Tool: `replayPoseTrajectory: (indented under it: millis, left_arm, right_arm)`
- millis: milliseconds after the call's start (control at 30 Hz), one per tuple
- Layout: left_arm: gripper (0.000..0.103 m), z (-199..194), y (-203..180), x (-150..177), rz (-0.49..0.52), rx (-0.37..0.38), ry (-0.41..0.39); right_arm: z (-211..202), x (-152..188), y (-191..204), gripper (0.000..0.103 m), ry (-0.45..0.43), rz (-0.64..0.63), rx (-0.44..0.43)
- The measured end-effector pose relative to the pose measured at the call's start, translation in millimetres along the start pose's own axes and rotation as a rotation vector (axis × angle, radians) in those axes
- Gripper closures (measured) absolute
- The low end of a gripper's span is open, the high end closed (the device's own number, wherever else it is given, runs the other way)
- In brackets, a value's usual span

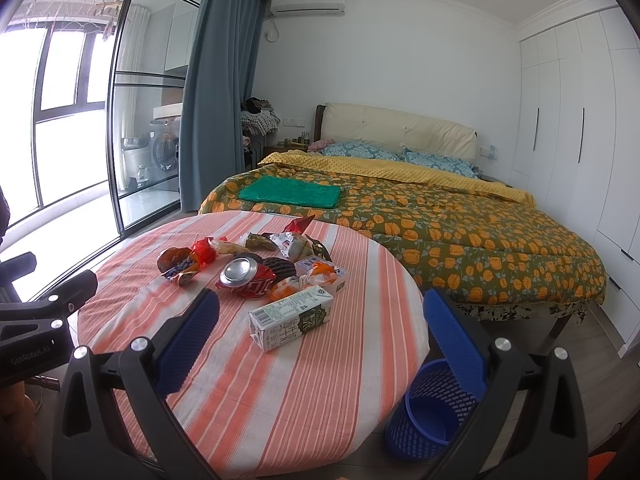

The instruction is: Collect trash

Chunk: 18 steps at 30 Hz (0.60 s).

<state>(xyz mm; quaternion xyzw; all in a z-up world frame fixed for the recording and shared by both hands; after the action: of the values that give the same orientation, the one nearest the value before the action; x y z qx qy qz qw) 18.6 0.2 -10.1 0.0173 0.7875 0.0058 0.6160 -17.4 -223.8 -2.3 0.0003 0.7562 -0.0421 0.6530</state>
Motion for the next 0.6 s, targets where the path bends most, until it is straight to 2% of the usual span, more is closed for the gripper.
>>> replayPoseTrajectory:
  millis: [600]
  left_arm:
    - [0.004,0.1,0.0,0.1,-0.001,0.001,0.001]
  right_arm:
    - [1.3,0.8,1.3,0.005,0.002,-0.001,0.000]
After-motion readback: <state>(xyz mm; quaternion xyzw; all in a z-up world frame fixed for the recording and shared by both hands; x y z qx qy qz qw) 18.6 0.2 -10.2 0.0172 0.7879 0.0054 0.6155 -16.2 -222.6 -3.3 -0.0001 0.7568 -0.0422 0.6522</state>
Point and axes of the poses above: each gripper's, at about its wrist camera, not at the fingertips, and z roughly the way its jaws point, y to its left, x to its underside, the point moved 2 cm from there along z, roughly the way its jaws point, and after that the axes turned 15 degrees about -y, right-handed, at the moved point
